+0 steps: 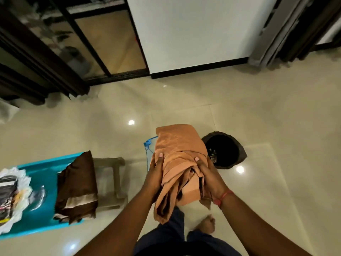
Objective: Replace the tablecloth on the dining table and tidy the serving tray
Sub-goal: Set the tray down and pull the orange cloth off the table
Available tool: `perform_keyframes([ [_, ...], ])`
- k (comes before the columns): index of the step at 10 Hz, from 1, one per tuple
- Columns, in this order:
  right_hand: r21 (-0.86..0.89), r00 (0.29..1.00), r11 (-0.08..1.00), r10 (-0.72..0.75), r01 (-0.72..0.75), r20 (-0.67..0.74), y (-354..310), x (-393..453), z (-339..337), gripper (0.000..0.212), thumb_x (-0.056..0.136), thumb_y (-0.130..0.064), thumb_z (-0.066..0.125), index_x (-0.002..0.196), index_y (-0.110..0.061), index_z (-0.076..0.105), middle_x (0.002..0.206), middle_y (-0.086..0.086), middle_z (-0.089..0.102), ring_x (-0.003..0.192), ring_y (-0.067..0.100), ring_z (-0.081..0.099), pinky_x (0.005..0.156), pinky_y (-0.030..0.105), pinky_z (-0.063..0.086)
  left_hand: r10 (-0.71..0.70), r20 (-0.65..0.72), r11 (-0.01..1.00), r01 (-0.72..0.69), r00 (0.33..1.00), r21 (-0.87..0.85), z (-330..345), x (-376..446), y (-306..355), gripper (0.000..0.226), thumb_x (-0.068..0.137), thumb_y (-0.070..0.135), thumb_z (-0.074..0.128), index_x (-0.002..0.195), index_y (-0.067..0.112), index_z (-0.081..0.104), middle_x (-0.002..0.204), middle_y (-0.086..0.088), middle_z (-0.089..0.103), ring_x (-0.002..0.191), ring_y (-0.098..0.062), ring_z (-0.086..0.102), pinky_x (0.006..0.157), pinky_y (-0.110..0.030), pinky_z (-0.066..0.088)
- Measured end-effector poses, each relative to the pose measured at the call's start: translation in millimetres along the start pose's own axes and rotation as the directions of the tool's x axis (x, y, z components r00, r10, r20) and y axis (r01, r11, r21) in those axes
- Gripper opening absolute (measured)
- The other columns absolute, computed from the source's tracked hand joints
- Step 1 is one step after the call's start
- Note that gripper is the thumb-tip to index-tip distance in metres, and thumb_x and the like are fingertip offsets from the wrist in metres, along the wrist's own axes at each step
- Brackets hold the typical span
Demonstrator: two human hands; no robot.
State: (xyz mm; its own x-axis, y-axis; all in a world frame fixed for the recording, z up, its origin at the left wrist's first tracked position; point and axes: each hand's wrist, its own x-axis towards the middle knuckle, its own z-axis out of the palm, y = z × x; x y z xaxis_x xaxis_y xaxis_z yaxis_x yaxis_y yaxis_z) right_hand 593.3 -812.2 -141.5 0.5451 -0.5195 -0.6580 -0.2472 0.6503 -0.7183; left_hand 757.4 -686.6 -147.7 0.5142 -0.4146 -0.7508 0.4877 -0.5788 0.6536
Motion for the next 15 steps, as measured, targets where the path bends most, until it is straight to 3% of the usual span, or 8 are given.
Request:
perform_keyframes([
  [2, -0.089, 0.99, 0.987, 0.139, -0.137, 0.017, 5, 51, 49, 0.06, 0.083, -0.06, 0.069, 0.136, -0.04, 0.048, 0.123, -0.004, 0.067, 0.11, 0.018, 0.067, 0.098, 0.044, 0.053, -0.068, 0.023, 0.996, 0.066, 0.997, 0.067, -50, 21, 17, 0.062, 0.1, 0.052, 0.04, 0.151, 0.017, 0.032, 0.153, -0.002, 0.037, 0.142, -0.025, 0.035, 0.115, -0.036, 0.032],
  [5, -0.17, 0.942, 0.926, 0.33, -0.336, -0.063, 46, 158, 54, 0.088, 0.062, -0.072, 0.077, 0.134, -0.027, 0.056, 0.118, 0.005, 0.072, 0.107, 0.026, 0.07, 0.097, 0.049, 0.054, -0.244, 0.11, 0.956, 0.258, 0.964, -0.142, -65, 117, -19, 0.045, 0.101, 0.047, 0.045, 0.123, 0.012, 0.063, 0.117, -0.013, 0.069, 0.116, -0.032, 0.06, 0.093, -0.04, 0.052],
  [7, -0.305, 0.916, 0.864, 0.387, -0.401, -0.108, 47, 203, 45, 0.072, 0.065, -0.057, 0.069, 0.13, -0.027, 0.058, 0.109, 0.006, 0.073, 0.098, 0.029, 0.071, 0.086, 0.05, 0.058, -0.365, 0.021, 0.918, 0.364, 0.931, -0.161, -48, 139, -19, 0.025, 0.099, 0.042, 0.051, 0.105, 0.021, 0.064, 0.101, -0.006, 0.067, 0.096, -0.025, 0.061, 0.081, -0.035, 0.05],
  [9, -0.516, 0.929, 0.779, 0.355, -0.357, -0.105, 47, 212, 67, 0.011, 0.092, -0.027, 0.056, 0.1, -0.023, 0.062, 0.089, 0.002, 0.062, 0.074, 0.016, 0.055, 0.066, 0.027, 0.043, -0.422, -0.049, 0.906, 0.421, 0.905, -0.03, -40, 156, -24, 0.03, 0.093, 0.043, 0.055, 0.116, 0.025, 0.059, 0.122, 0.0, 0.059, 0.111, -0.02, 0.055, 0.088, -0.039, 0.043],
  [10, -0.628, 0.928, 0.707, 0.367, -0.325, -0.068, 67, 222, 62, 0.014, 0.073, -0.035, 0.057, 0.078, -0.023, 0.06, 0.075, -0.001, 0.057, 0.07, 0.017, 0.052, 0.062, 0.033, 0.043, -0.411, -0.053, 0.91, 0.413, 0.91, 0.047, -33, 155, -21, 0.036, 0.095, 0.037, 0.053, 0.125, 0.018, 0.056, 0.121, -0.003, 0.053, 0.11, -0.021, 0.051, 0.087, -0.037, 0.043],
  [12, -0.664, 0.924, 0.667, 0.368, -0.338, -0.102, 57, 204, 69, 0.029, 0.096, -0.018, 0.052, 0.119, -0.002, 0.06, 0.114, 0.023, 0.061, 0.105, 0.036, 0.06, 0.083, 0.036, 0.045, -0.408, -0.037, 0.896, 0.408, 0.912, 0.175, -22, 146, -16, 0.018, 0.099, 0.034, 0.048, 0.083, 0.026, 0.048, 0.087, 0.002, 0.047, 0.08, -0.016, 0.049, 0.081, -0.035, 0.041],
  [13, -0.68, 0.933, 0.666, 0.351, -0.306, -0.076, 57, 203, 71, 0.006, 0.092, -0.018, 0.052, 0.09, -0.016, 0.057, 0.082, 0.005, 0.056, 0.079, 0.023, 0.053, 0.066, 0.031, 0.038, -0.405, -0.017, 0.893, 0.399, 0.914, 0.207, -20, 141, -11, 0.011, 0.099, 0.032, 0.048, 0.096, 0.021, 0.051, 0.098, -0.003, 0.051, 0.092, -0.022, 0.052, 0.086, -0.037, 0.043],
  [15, -0.695, 0.937, 0.662, 0.345, -0.279, -0.048, 42, 190, 75, 0.021, 0.085, -0.028, 0.056, 0.066, -0.023, 0.048, 0.065, 0.0, 0.048, 0.064, 0.017, 0.044, 0.063, 0.032, 0.037, -0.345, -0.011, 0.91, 0.337, 0.939, 0.243, -21, 120, 7, 0.056, 0.096, 0.041, 0.05, 0.147, 0.02, 0.041, 0.147, -0.005, 0.045, 0.13, -0.025, 0.047, 0.107, -0.041, 0.041],
])
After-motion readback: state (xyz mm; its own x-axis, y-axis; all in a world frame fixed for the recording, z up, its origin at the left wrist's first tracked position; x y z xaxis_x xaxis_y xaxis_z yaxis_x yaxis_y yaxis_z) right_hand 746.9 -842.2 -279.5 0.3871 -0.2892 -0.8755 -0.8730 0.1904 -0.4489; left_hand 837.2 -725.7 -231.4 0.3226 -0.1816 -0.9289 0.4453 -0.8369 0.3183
